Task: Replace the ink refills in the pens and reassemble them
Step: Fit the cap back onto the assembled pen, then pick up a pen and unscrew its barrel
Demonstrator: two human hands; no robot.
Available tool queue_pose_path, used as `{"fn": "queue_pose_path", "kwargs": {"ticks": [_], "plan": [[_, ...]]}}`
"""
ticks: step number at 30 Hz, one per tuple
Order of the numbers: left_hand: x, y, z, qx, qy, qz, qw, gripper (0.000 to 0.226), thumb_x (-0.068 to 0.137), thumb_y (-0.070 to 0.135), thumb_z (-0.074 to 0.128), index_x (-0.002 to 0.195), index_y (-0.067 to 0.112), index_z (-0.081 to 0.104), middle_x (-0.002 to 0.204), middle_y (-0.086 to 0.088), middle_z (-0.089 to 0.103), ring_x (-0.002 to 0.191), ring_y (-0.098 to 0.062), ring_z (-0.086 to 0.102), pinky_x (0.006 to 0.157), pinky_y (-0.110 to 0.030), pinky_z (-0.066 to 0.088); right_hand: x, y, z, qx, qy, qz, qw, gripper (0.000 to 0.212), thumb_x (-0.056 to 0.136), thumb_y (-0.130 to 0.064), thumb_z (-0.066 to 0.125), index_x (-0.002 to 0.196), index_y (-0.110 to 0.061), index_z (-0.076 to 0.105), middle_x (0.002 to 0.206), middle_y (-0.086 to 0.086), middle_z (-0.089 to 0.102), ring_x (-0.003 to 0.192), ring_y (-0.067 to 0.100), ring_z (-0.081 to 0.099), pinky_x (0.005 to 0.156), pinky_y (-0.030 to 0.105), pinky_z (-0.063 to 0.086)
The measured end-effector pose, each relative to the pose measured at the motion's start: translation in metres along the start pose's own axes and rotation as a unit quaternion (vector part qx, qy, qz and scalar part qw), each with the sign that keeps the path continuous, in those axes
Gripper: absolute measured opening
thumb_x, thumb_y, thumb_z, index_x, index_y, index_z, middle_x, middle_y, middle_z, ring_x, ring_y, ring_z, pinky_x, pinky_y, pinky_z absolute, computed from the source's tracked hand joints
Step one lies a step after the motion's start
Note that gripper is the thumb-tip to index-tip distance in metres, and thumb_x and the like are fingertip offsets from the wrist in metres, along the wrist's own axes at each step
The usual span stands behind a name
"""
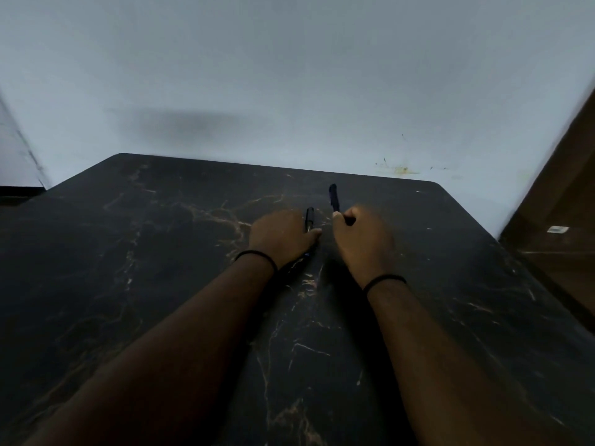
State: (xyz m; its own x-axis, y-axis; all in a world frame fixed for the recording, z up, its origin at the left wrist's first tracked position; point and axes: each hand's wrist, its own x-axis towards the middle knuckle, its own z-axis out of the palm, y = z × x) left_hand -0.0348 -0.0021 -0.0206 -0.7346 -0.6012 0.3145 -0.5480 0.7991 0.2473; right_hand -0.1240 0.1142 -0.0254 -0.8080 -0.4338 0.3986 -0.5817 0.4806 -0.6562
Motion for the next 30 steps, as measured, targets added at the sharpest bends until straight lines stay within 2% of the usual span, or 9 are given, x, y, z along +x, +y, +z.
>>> {"fn": "queue_pose_path", "kwargs": {"ticks": [3,6,8,12,17,21,23,26,30], "plan": [[0.004,-0.001,-0.002,0.014,-0.020,-0.007,1.000,0.028,0.088,0.045,0.049,0.081,0.019,0.057,0.093,-0.006,0.066,0.085,-0.028,0.063,0.071,-0.034,0.050,0.000,0.000,0.004,-0.028,-0.025,-0.013,0.999,0.042,0.095,-0.039,0.059,0.059,-0.021,0.045,0.058,-0.006,0.049,0.056,0.013,0.051,0.054,0.026,0.032],[0.003,-0.007,-0.007,-0.007,-0.022,-0.038,0.999,0.026,0.086,0.039,0.052,0.074,0.016,0.058,0.085,-0.007,0.065,0.079,-0.026,0.062,0.069,-0.033,0.050,-0.001,-0.005,0.006,-0.081,-0.059,-0.048,0.994,0.042,0.097,-0.037,0.057,0.061,-0.016,0.051,0.060,0.000,0.049,0.067,0.025,0.058,0.063,0.029,0.037],[0.002,-0.013,-0.011,-0.028,-0.008,-0.059,0.998,0.030,0.087,0.037,0.053,0.065,0.016,0.053,0.078,-0.006,0.062,0.073,-0.025,0.060,0.065,-0.032,0.048,-0.003,-0.011,0.006,-0.118,-0.072,-0.069,0.988,0.039,0.098,-0.038,0.054,0.071,-0.013,0.063,0.068,0.005,0.059,0.076,0.029,0.063,0.068,0.031,0.041],[-0.002,-0.022,-0.017,-0.045,0.008,-0.066,0.997,0.033,0.088,0.034,0.054,0.060,0.017,0.048,0.067,-0.003,0.053,0.065,-0.023,0.055,0.059,-0.030,0.042,-0.007,-0.020,0.008,-0.176,-0.071,-0.099,0.977,0.039,0.100,-0.041,0.051,0.095,-0.010,0.074,0.096,0.010,0.072,0.094,0.030,0.066,0.080,0.033,0.048],[-0.006,-0.020,-0.019,-0.051,0.012,-0.062,0.997,0.030,0.086,0.034,0.054,0.062,0.018,0.045,0.073,-0.004,0.057,0.074,-0.027,0.060,0.069,-0.034,0.051,-0.006,-0.024,0.010,-0.168,-0.071,-0.082,0.980,0.035,0.099,-0.039,0.054,0.097,-0.010,0.073,0.099,0.011,0.072,0.096,0.031,0.067,0.081,0.033,0.049],[-0.006,-0.019,-0.018,-0.056,0.010,-0.058,0.997,0.033,0.089,0.034,0.053,0.060,0.019,0.044,0.069,-0.002,0.054,0.070,-0.025,0.057,0.069,-0.034,0.051,-0.005,-0.021,0.013,-0.156,-0.071,-0.076,0.982,0.035,0.099,-0.040,0.054,0.094,-0.010,0.072,0.096,0.011,0.072,0.095,0.031,0.067,0.081,0.034,0.050],[-0.006,-0.019,-0.017,-0.066,0.012,-0.058,0.996,0.037,0.090,0.034,0.053,0.058,0.019,0.042,0.064,0.000,0.051,0.064,-0.022,0.053,0.063,-0.033,0.048,-0.004,-0.019,0.014,-0.134,-0.070,-0.059,0.987,0.035,0.099,-0.042,0.053,0.089,-0.012,0.070,0.088,0.008,0.070,0.087,0.028,0.066,0.074,0.033,0.048],[-0.006,-0.016,-0.017,-0.096,0.033,-0.050,0.994,0.040,0.089,0.034,0.053,0.055,0.019,0.040,0.057,0.002,0.046,0.054,-0.017,0.047,0.053,-0.028,0.036,-0.004,-0.016,0.012,-0.023,-0.017,-0.011,1.000,0.036,0.100,-0.041,0.051,0.078,-0.015,0.061,0.069,-0.004,0.058,0.066,0.017,0.054,0.062,0.030,0.035],[-0.008,-0.010,-0.018,-0.130,0.112,0.008,0.985,0.043,0.092,0.033,0.056,0.056,0.022,0.037,0.054,0.006,0.044,0.048,-0.009,0.042,0.047,-0.026,0.028,-0.002,-0.014,0.003,0.141,0.080,0.017,0.987,0.034,0.102,-0.037,0.052,0.078,-0.014,0.062,0.067,-0.004,0.057,0.060,0.013,0.050,0.058,0.031,0.038]]}}
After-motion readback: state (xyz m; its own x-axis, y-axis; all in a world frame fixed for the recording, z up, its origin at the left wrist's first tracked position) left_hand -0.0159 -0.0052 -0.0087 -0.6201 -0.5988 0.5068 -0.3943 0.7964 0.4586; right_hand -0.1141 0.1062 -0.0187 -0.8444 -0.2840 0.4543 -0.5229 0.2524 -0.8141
